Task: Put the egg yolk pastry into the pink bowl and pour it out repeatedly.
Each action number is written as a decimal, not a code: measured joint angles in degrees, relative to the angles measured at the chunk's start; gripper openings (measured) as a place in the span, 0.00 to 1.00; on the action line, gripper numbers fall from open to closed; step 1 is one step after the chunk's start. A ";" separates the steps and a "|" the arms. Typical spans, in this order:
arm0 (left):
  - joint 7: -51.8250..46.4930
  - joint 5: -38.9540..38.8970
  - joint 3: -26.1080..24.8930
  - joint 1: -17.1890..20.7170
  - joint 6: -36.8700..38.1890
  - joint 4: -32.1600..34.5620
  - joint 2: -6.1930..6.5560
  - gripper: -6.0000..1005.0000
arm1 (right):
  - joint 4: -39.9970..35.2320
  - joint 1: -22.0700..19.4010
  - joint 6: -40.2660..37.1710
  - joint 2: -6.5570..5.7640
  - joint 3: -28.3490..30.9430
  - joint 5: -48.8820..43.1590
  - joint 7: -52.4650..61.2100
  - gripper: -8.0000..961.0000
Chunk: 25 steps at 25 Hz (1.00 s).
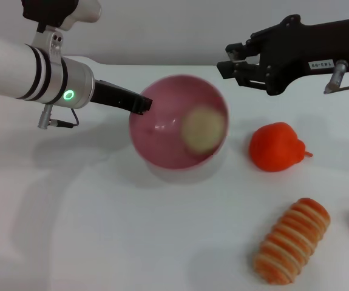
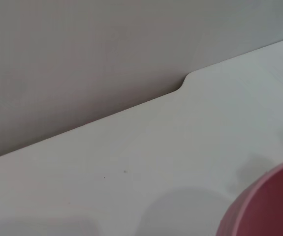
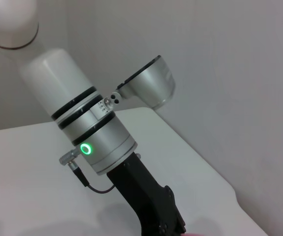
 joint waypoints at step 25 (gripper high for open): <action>8.50 -7.43 30.24 17.82 -45.34 18.67 -0.27 0.05 | 29.15 -17.85 -1.23 -0.12 11.23 63.44 -49.16 0.51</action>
